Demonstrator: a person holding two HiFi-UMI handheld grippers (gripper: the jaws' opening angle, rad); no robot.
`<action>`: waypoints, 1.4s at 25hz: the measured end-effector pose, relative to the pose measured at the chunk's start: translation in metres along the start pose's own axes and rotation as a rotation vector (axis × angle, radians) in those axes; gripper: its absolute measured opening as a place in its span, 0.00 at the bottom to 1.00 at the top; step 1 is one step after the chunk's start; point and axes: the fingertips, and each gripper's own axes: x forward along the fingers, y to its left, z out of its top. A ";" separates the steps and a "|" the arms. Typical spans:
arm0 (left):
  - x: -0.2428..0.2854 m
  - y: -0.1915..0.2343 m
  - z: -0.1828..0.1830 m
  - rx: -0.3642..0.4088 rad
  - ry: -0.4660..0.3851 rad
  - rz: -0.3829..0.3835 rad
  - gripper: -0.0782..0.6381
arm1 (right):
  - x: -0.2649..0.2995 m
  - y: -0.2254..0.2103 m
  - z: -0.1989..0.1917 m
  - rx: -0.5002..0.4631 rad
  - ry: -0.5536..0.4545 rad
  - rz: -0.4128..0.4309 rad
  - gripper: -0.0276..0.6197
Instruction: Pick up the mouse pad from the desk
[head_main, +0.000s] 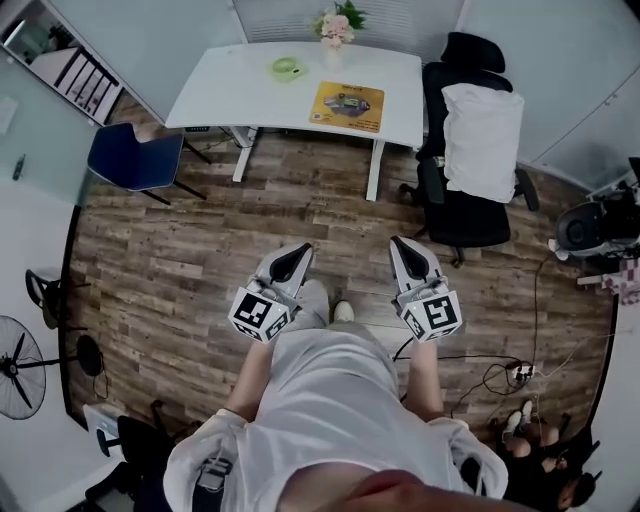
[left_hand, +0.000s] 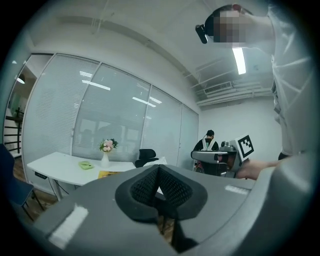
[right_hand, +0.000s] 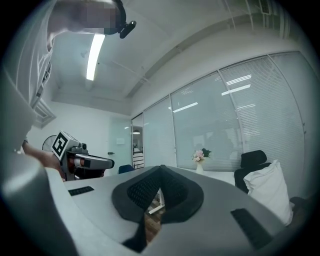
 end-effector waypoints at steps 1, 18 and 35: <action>0.002 -0.001 -0.002 0.004 0.006 0.012 0.10 | -0.003 -0.004 -0.003 0.004 0.007 0.000 0.04; 0.021 0.026 0.013 -0.007 -0.037 0.056 0.10 | 0.009 -0.031 0.003 -0.013 -0.006 -0.037 0.04; 0.117 0.150 0.030 0.090 -0.101 0.110 0.10 | 0.153 -0.091 0.007 -0.123 0.044 -0.060 0.04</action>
